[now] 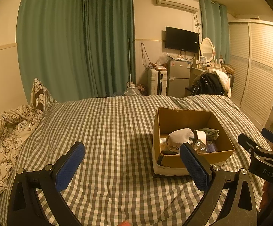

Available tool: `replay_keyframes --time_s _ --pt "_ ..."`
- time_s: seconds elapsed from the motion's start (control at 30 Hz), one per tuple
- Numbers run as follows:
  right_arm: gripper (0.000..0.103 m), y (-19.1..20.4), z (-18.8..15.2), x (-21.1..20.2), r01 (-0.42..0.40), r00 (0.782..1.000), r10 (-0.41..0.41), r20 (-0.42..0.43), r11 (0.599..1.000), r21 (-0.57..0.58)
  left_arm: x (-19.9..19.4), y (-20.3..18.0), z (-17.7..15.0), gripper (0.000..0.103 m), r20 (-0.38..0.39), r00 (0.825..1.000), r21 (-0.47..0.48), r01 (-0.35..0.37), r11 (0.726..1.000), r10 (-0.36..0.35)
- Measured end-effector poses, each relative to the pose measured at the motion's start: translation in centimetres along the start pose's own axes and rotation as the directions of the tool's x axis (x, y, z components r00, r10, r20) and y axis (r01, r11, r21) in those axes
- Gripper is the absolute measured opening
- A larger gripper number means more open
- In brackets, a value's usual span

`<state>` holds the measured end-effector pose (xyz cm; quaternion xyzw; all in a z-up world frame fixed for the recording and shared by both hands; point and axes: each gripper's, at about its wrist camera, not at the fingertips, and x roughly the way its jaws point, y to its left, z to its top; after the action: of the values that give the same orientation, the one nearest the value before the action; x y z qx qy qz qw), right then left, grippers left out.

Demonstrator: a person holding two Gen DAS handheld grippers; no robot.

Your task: Organize objects

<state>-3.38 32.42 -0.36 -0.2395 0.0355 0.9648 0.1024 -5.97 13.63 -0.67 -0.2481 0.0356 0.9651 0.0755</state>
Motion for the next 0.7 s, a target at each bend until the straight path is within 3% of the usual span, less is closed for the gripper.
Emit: replay_keyframes --time_s 0.7 --pt "0.103 0.26 -0.15 0.13 -0.003 1.0 0.003 -0.001 1.0 -0.002 -0.18 -0.19 -0.28 0.103 -0.006 1.0 0.011 -0.014 1.0 0.014"
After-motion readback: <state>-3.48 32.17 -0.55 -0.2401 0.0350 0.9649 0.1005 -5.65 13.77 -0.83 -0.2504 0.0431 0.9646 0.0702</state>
